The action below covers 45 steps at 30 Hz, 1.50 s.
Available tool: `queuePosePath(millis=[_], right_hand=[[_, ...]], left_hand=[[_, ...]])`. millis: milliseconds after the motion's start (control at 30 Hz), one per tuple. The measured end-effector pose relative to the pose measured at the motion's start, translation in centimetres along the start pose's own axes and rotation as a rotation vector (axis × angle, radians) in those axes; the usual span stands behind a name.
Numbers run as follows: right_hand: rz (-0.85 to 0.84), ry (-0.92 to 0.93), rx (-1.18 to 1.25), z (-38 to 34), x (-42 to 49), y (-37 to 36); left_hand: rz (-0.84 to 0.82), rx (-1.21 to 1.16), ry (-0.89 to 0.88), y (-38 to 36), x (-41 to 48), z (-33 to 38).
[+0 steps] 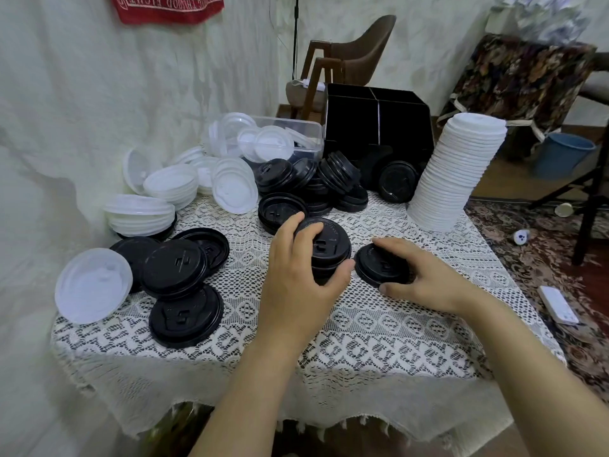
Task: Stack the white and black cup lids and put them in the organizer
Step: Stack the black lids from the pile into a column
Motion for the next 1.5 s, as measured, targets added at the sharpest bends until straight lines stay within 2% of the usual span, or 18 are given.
queuePosePath(millis=[133,267,333,433,567,1000,1167,1367,1500], right_hand=[[0.115,0.047,0.057,-1.3,-0.4,1.2],[0.29,0.263,0.181,-6.2,-1.3,3.6],[0.279,0.349,0.236,-9.0,-1.5,3.5],[0.186,0.392,0.181,-11.8,-1.0,1.7],[0.095,0.36,0.055,-12.3,0.0,-0.7],[0.067,0.3,0.091,-11.4,0.7,-3.2],[0.058,0.252,0.11,-11.1,0.5,-3.6],[0.084,0.198,0.217,-10.9,0.5,-4.0],[0.161,0.185,0.337,-10.5,-0.1,-4.6]], left_hand=[[0.011,-0.021,0.012,0.0,-0.1,-0.1],[0.022,-0.053,0.036,0.0,-0.1,-0.2],[0.025,-0.1,0.077,0.1,-0.2,-0.6],[0.012,-0.173,0.132,0.0,-0.3,-1.0],[-0.007,-0.216,0.158,-0.2,-0.3,-1.4],[-0.001,-0.244,0.169,-0.6,-0.1,-2.1],[0.018,-0.169,0.089,-0.4,0.0,-1.4],[0.05,-0.187,0.09,0.0,-0.2,-0.8],[0.069,-0.196,0.1,0.0,-0.2,-1.0]])
Point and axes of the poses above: each hand's wrist, its own x-axis towards the middle knuckle, its own y-axis out of the back of the hand, z = x × y, the point moved 9 cm from there along x, towards the middle knuckle, and after that the axes turned 9 degrees about x, right-handed, at the moved point
